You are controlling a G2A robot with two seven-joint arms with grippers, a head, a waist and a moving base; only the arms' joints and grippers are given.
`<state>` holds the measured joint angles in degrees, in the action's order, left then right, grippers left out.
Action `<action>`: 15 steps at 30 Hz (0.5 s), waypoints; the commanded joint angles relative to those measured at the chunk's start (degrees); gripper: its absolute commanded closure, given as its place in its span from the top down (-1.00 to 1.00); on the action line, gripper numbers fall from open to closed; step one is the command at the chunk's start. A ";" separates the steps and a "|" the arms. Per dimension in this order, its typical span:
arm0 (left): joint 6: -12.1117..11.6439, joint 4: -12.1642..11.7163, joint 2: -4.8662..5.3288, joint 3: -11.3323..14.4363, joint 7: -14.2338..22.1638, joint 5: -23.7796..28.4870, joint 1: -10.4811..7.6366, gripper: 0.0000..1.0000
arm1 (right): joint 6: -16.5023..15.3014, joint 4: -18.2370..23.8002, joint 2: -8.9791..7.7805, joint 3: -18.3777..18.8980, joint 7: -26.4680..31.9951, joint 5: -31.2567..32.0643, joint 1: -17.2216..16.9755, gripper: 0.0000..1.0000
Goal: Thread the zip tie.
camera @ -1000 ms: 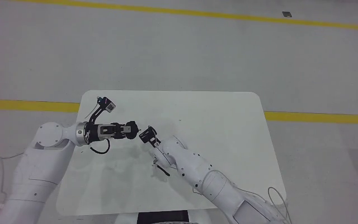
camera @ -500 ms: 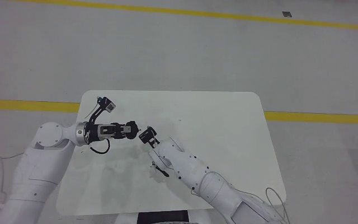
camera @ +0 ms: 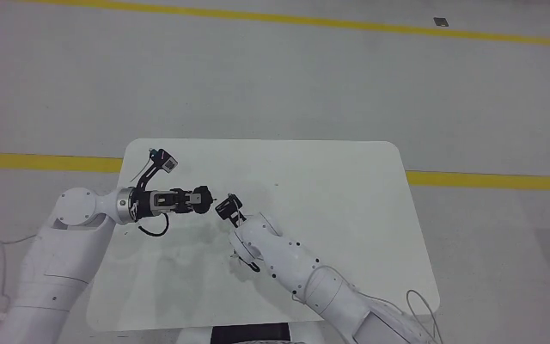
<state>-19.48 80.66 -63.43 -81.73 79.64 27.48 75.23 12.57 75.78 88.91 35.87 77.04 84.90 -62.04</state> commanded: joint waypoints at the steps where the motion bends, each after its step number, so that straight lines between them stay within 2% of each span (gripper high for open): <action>1: 0.00 0.00 0.00 0.00 0.00 0.00 0.00 -1.00 | -0.07 -0.03 0.12 0.17 -0.02 0.29 -0.15 -0.62; 5: 0.00 0.00 0.00 0.00 0.00 0.00 0.00 -1.00 | -0.20 -0.06 0.36 0.53 -0.03 0.93 -0.43 -0.62; 15: 0.00 0.00 0.00 0.00 0.00 0.00 0.00 -1.00 | -3.19 0.18 0.80 1.85 -0.96 -0.18 -1.06 -0.60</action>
<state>-19.48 80.66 -63.43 -81.73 79.64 27.48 75.23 9.45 76.00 89.66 37.69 76.08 84.67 -63.10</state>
